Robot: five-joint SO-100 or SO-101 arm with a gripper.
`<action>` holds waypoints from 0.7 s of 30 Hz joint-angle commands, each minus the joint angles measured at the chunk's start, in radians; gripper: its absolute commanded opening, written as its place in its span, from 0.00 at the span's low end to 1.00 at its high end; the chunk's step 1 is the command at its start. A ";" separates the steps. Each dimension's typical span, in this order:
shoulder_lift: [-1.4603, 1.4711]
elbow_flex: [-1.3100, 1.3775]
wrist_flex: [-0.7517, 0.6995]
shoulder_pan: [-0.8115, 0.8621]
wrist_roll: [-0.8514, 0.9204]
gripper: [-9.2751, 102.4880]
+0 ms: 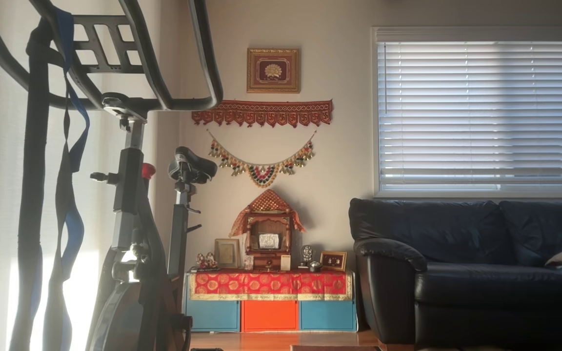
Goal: Sort medicines into box.
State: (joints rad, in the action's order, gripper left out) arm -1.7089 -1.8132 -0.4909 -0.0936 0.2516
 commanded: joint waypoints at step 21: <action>-0.054 0.199 -0.184 0.046 0.023 0.09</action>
State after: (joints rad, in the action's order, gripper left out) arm -1.6521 -1.6260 -0.7041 -0.0660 0.2777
